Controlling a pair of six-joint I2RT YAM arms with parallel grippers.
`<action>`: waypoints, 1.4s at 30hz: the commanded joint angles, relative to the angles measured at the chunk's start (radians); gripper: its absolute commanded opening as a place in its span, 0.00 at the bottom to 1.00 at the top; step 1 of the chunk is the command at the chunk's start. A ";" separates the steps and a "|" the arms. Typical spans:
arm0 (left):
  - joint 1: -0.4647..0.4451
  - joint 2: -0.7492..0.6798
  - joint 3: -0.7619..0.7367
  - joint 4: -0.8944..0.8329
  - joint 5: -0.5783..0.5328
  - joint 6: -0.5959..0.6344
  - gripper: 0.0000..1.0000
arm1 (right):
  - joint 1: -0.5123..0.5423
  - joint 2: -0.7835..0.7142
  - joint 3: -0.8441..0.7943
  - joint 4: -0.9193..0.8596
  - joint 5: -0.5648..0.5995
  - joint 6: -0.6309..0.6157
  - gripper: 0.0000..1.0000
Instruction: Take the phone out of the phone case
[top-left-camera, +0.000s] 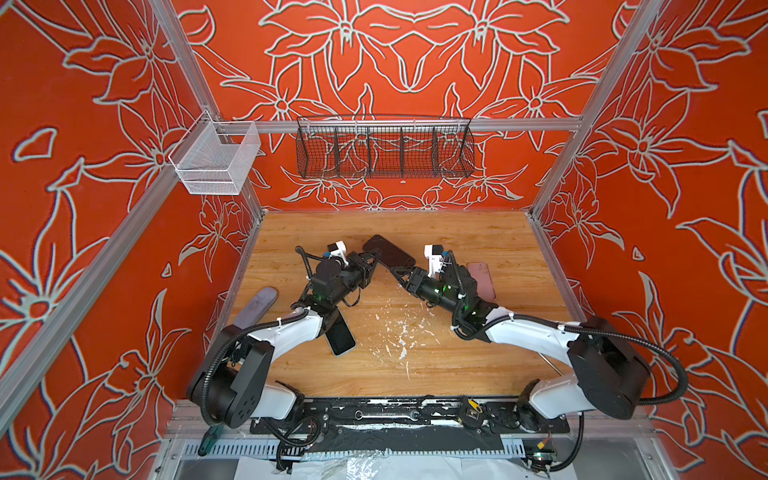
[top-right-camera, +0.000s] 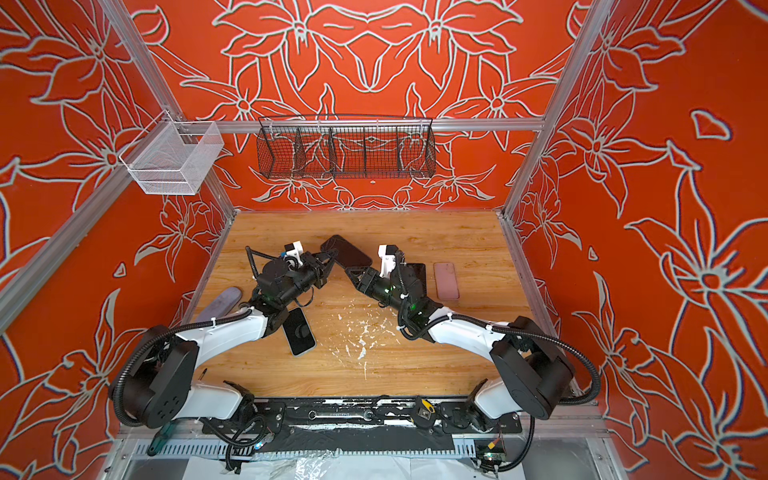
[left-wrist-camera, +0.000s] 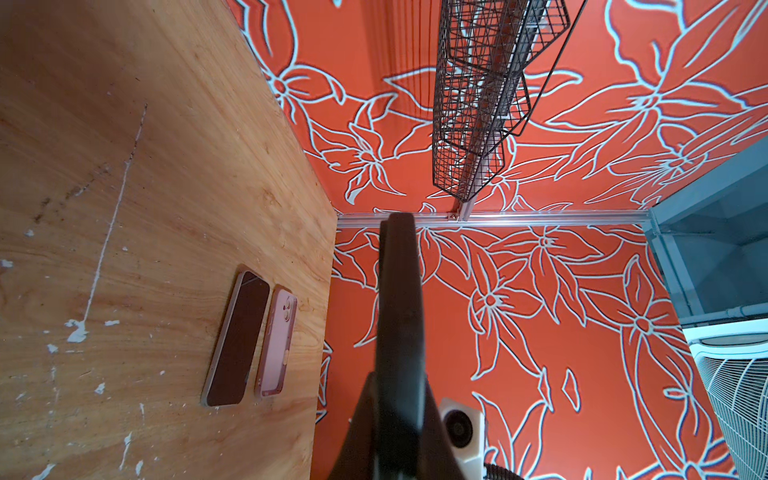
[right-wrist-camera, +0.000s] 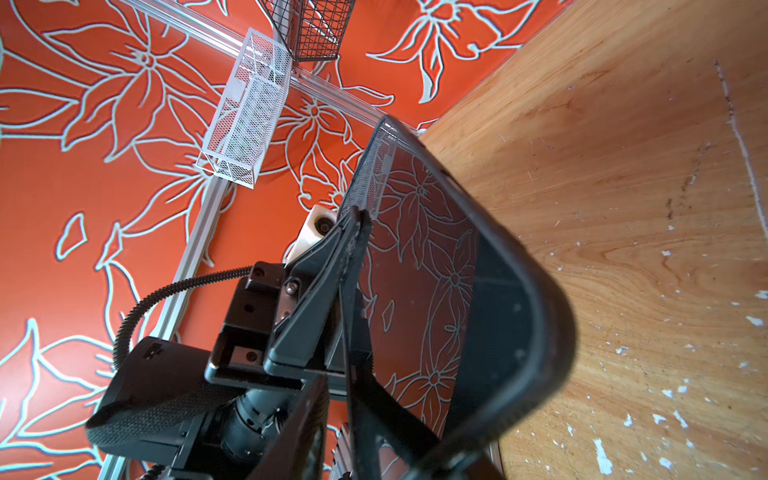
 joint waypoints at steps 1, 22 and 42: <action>-0.005 0.007 0.024 0.083 0.014 -0.015 0.00 | -0.005 0.021 0.039 0.052 -0.014 0.015 0.34; -0.005 0.040 0.020 0.116 0.024 -0.154 0.00 | -0.007 0.018 0.023 -0.003 -0.002 -0.241 0.01; -0.005 0.051 0.098 0.152 0.099 -0.277 0.00 | -0.006 -0.076 -0.017 -0.193 0.091 -0.620 0.02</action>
